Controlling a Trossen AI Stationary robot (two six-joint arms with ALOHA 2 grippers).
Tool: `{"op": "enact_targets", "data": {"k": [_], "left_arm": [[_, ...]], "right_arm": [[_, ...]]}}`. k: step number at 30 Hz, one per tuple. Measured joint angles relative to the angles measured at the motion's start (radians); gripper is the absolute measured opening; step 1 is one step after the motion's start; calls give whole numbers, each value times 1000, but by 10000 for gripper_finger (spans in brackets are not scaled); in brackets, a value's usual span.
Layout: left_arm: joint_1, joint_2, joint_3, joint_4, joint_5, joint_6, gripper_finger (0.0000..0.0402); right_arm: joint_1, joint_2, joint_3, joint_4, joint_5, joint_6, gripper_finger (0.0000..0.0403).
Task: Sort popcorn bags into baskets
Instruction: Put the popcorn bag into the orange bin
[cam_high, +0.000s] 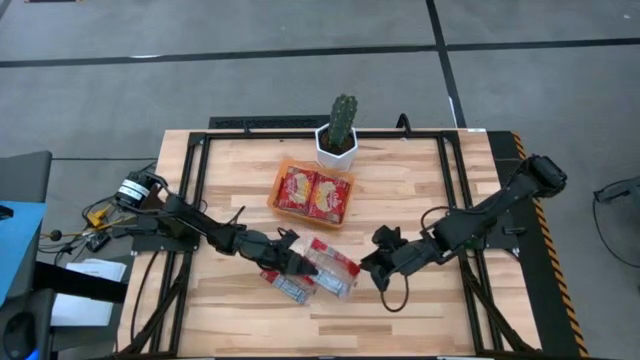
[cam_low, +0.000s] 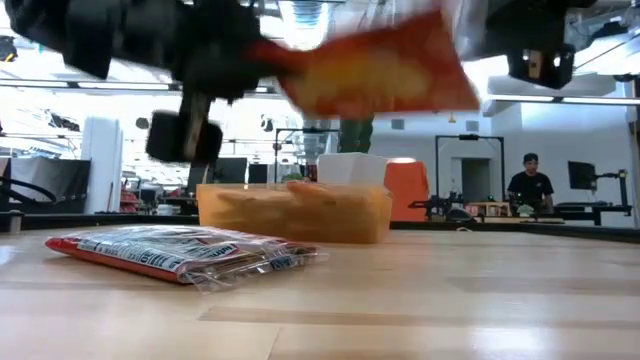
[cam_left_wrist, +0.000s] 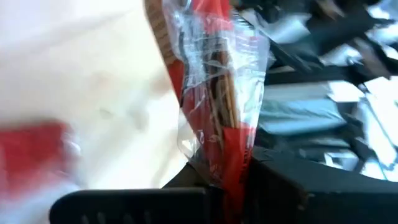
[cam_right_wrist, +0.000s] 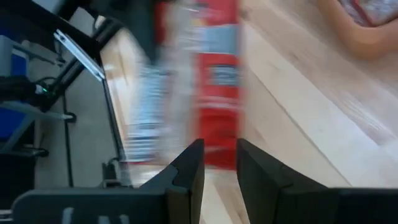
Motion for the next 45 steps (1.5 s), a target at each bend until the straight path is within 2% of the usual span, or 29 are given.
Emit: {"op": "enact_targets", "data": {"k": [4,7,10,14,17,19,23,29,33,39,45], "left_arm": [[-25,-75,41,-21,14,8,3],[-36,-159,71,-69,-129,65,3],[-36,-251,100,-185,-376,128,3],[-50,-328,113,-285,-866,126,9],[-52,-338,109,-356,-1178,-5,16],[-47,-331,103,-421,-1281,-149,17],[-13,-281,103,-546,-1247,-353,14],[29,-128,110,-521,-1304,-590,12],[57,-28,126,-513,-1296,-762,12],[92,67,172,-510,-1229,-836,12],[134,84,183,-514,-1079,-845,35]], "right_arm": [[19,-21,0,-40,11,0,116],[32,-27,-1,-64,31,0,116],[35,-25,0,-59,41,3,116],[36,-24,0,-56,55,9,116],[35,-24,-1,-54,64,12,116],[35,-24,-1,-56,74,18,116],[35,-24,0,-56,75,19,116],[35,-23,0,-56,85,19,116],[35,-23,-1,-56,90,19,116],[35,-23,-1,-56,100,27,116],[35,-23,-1,-55,100,27,116]]}}
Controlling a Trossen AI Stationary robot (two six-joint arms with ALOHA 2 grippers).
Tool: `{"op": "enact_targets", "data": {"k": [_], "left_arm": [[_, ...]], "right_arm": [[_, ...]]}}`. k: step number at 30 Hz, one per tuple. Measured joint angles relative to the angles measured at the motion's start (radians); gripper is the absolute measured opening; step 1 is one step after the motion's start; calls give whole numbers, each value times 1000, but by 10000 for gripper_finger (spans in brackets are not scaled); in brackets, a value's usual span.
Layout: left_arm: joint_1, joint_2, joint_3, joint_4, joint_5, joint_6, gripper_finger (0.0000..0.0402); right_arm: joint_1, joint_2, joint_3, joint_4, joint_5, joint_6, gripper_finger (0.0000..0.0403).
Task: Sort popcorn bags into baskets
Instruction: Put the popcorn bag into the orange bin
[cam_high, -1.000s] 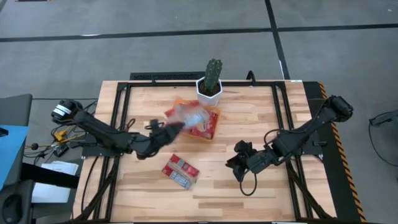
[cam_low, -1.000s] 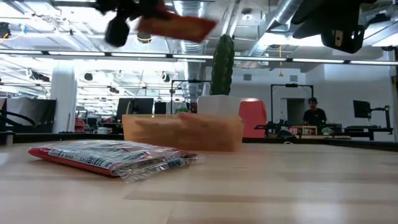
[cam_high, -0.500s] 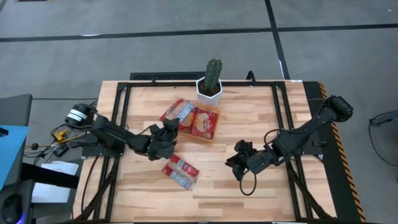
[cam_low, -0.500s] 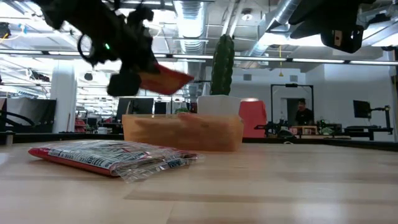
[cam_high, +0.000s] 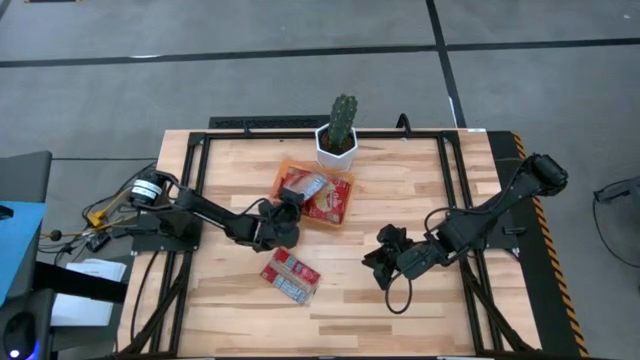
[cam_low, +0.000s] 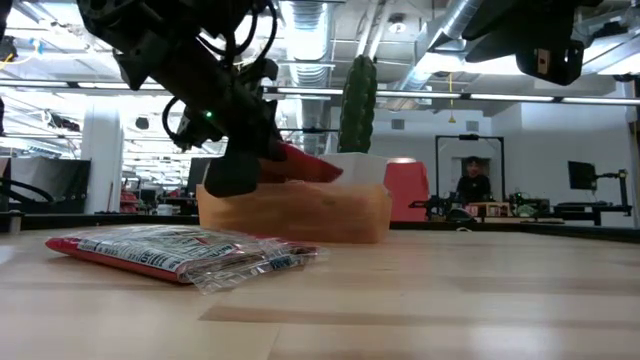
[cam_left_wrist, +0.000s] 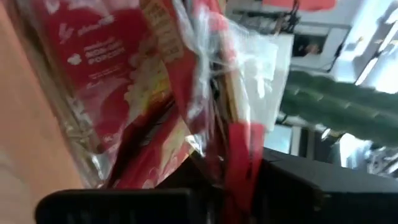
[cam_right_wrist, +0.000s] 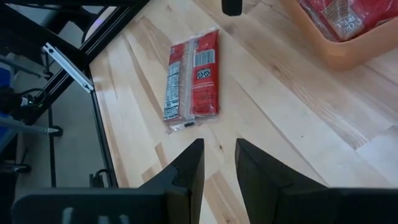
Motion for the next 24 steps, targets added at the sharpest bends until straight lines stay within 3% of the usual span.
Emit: {"op": "enact_targets", "data": {"k": [16,24], "left_arm": [[-39,-6,0,5,37,-4,208],[-86,-94,-1,-23,10,-4,258]], "right_arm": [[0,0,0,-1,-2,-13,116],[-41,0,0,0,28,-37,116]]}}
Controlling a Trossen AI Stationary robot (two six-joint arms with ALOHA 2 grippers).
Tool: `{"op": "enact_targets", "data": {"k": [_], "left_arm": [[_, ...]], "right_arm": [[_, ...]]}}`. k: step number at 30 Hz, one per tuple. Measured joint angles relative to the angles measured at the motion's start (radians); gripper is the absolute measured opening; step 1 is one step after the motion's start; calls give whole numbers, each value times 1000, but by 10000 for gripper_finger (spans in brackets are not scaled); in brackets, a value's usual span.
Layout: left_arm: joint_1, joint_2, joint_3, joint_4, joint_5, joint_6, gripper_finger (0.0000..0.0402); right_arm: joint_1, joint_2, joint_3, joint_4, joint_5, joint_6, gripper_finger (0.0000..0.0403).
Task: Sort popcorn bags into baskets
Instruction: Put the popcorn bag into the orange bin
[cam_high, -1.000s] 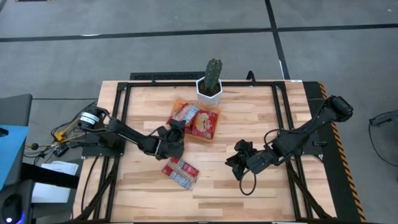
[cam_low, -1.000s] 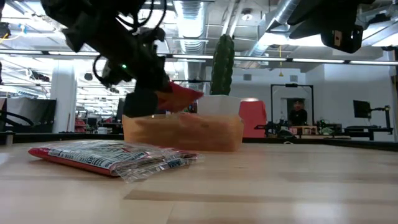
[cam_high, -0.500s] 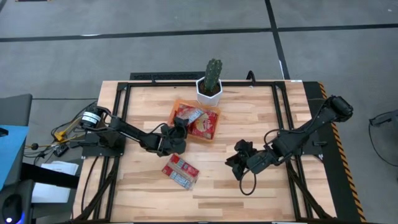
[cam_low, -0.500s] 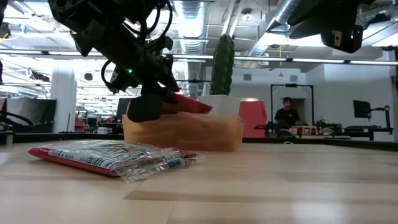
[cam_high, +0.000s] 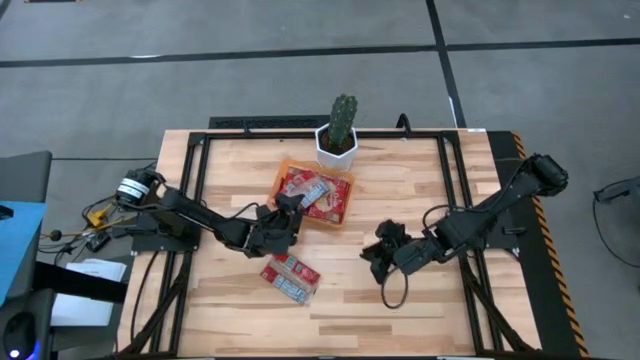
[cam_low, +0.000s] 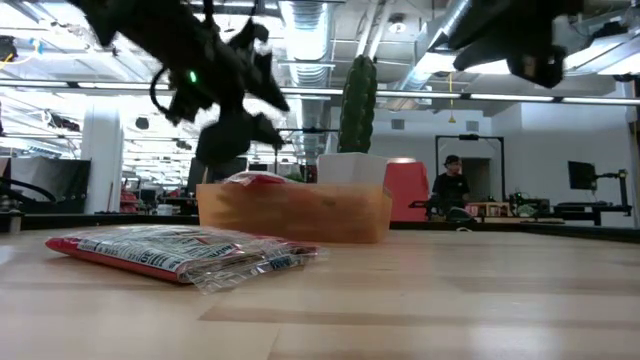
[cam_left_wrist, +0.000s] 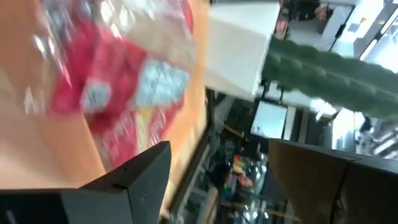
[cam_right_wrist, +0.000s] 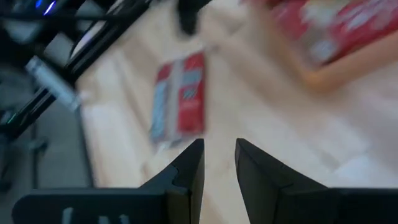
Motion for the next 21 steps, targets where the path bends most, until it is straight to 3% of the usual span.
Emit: {"op": "enact_targets", "data": {"k": [3,7,15,21], "left_arm": [[-33,-62,0,-3,36,60,260],[-80,-179,0,-4,45,230,261],[-111,-431,0,-4,32,780,261],[-112,-570,0,-15,64,1086,261]], "right_arm": [[-62,0,0,4,48,-43,116],[-199,0,0,40,11,-149,116],[-491,45,0,135,-214,-381,116],[-594,228,69,149,-372,-482,116]]}}
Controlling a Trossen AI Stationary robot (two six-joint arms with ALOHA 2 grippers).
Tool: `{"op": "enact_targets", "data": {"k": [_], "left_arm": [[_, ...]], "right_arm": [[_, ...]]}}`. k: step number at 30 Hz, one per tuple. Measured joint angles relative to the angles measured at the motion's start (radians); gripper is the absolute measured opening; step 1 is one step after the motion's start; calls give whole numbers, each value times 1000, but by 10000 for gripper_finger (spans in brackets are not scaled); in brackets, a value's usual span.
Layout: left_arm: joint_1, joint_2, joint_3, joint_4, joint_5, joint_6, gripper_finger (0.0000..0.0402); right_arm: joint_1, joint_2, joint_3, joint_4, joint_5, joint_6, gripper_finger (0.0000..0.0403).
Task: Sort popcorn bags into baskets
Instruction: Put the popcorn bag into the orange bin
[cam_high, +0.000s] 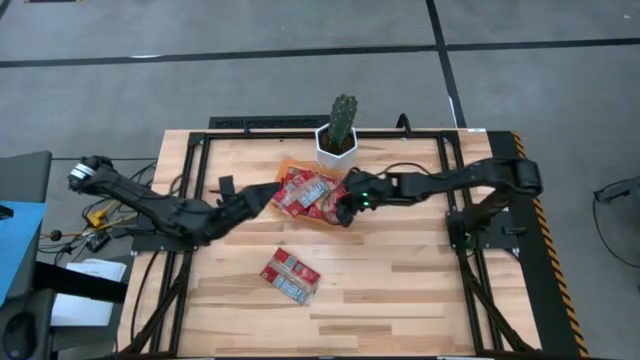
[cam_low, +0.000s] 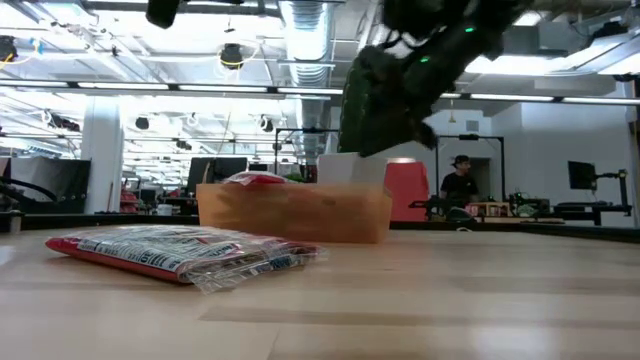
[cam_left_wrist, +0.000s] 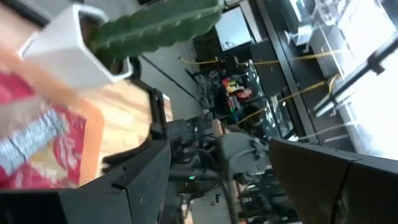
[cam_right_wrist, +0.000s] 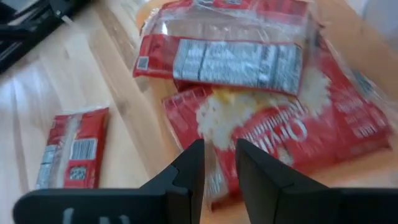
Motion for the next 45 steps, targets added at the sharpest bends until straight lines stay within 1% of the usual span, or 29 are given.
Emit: {"op": "enact_targets", "data": {"k": [3,9,13,16,22,30,35,39,42,45], "left_arm": [[0,-37,0,-30,-1,67,261],[0,-61,0,-81,-2,73,261],[0,-61,0,-120,7,36,261],[0,-60,0,-158,11,1,261],[0,-60,0,-225,27,-64,261],[0,-60,0,-301,158,-82,261],[0,-60,0,-392,251,-120,261],[0,-60,0,-496,361,-174,261],[0,-60,0,-579,433,-206,261],[-1,-60,0,-610,488,-216,261]], "right_arm": [[-12,85,74,-9,-13,-39,116],[-39,233,227,-107,-7,-117,116],[-57,316,293,-188,2,-159,116],[-73,355,329,-216,5,-194,116],[-113,412,402,-208,7,-255,116],[-163,405,492,-241,10,-329,116],[-175,404,538,-278,-1,-344,116],[-131,388,570,-333,-36,-325,116],[-66,388,572,-325,-39,-303,116],[9,395,571,-296,-30,-296,116]]}}
